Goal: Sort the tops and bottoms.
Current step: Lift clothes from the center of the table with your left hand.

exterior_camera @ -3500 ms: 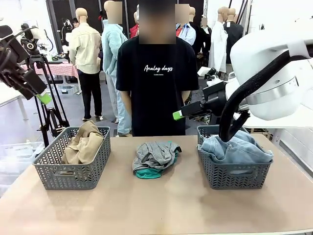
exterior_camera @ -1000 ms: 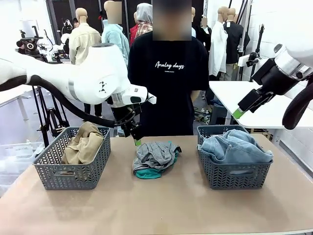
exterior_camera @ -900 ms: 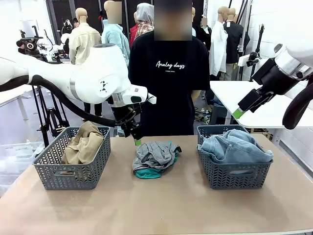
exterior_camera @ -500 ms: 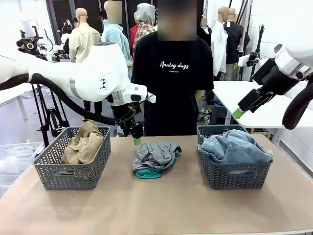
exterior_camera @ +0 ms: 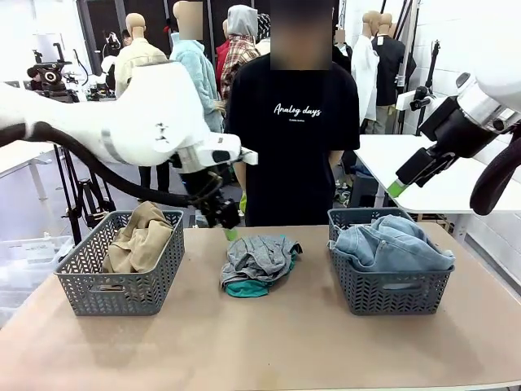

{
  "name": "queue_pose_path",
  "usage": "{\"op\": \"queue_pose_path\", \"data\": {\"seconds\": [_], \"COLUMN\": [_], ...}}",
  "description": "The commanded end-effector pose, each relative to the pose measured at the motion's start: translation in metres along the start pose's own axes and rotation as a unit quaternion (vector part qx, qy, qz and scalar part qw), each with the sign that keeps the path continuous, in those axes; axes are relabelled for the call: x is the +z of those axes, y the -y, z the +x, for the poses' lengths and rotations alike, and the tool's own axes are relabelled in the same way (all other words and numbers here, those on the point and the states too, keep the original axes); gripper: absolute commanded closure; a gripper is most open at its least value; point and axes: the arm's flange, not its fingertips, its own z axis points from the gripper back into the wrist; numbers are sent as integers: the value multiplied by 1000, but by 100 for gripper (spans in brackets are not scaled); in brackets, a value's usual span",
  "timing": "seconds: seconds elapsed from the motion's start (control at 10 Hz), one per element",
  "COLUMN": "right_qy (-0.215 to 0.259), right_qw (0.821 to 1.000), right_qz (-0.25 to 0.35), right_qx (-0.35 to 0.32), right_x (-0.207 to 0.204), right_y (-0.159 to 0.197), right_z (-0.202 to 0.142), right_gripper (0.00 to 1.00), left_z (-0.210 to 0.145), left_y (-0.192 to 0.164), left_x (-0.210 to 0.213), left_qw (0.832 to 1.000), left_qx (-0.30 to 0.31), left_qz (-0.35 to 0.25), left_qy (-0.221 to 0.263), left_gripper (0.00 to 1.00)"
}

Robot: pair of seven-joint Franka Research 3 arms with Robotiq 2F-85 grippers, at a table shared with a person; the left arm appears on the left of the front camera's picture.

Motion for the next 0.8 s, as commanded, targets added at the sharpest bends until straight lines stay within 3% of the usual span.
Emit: {"op": "queue_pose_path", "data": {"seconds": [0.0,0.3,0.7], "right_qy": [-2,-2,-2], "right_qw": [1000,1000,1000], "right_qz": [-12,-12,-12], "right_qx": [-8,-8,-8], "right_x": [-2,-2,-2], "right_y": [-1,-1,-1], "right_z": [0,0,0], "right_gripper": [0,0,0], "left_z": [42,77,91], "left_y": [-13,-24,-50], "left_x": [-32,-74,-110], "left_qw": [998,996,996], "left_qx": [-39,-44,-38], "left_qz": [-43,-55,-43], "left_qy": [-20,-51,-74], "left_gripper": [22,22,22]}}
